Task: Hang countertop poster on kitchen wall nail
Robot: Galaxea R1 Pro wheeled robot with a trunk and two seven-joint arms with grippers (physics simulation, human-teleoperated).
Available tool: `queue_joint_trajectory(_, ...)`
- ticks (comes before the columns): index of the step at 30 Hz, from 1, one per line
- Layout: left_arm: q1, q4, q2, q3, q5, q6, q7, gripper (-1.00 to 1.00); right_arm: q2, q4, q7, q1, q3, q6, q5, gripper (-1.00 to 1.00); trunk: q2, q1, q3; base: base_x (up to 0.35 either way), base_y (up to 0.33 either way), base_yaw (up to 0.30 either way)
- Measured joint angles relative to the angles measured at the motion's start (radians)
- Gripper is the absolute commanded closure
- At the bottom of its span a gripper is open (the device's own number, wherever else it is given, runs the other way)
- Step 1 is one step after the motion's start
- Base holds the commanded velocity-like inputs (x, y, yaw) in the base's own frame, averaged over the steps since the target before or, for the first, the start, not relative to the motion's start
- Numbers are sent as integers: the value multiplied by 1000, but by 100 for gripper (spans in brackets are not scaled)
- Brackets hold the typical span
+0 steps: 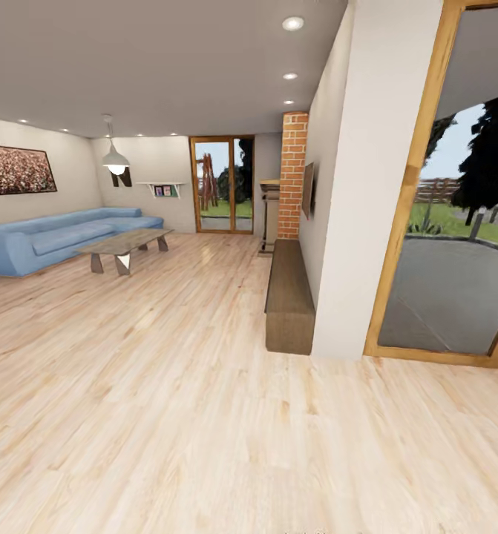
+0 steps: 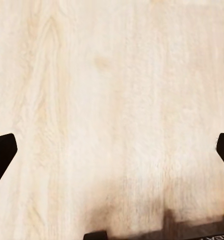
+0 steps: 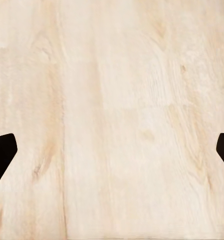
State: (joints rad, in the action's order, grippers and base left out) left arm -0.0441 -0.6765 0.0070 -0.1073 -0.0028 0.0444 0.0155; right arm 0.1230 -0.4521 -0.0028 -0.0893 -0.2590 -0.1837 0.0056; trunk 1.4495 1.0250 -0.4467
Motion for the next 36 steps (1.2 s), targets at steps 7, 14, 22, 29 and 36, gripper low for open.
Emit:
queue_joint_trajectory(7, 0, 0, 0, 0, 0, 0, 0, -100, 0, 0, 0, 0, 0, 0, 0, -100, 0, 0, 0, 0, 0, -298)
queue_joint_trajectory(14, 0, 0, 0, 0, 0, 0, 0, -100, 0, 0, 0, 0, 0, 0, 0, -100, 0, 0, 0, 0, 0, -300)
queue_joint_trajectory(22, 0, 0, 0, 0, 0, 0, 0, -100, 0, 0, 0, 0, 0, 0, 0, -100, 0, 0, 0, 0, 0, -300)
queue_joint_trajectory(29, 0, 0, 0, 0, 0, 0, 0, -100, 0, 0, 0, 0, 0, 0, 0, -100, 0, 0, 0, 0, 0, -300)
queue_joint_trajectory(36, 0, 0, 0, 0, 0, 0, 0, -100, 0, 0, 0, 0, 0, 0, 0, -100, 0, 0, 0, 0, 0, -300)
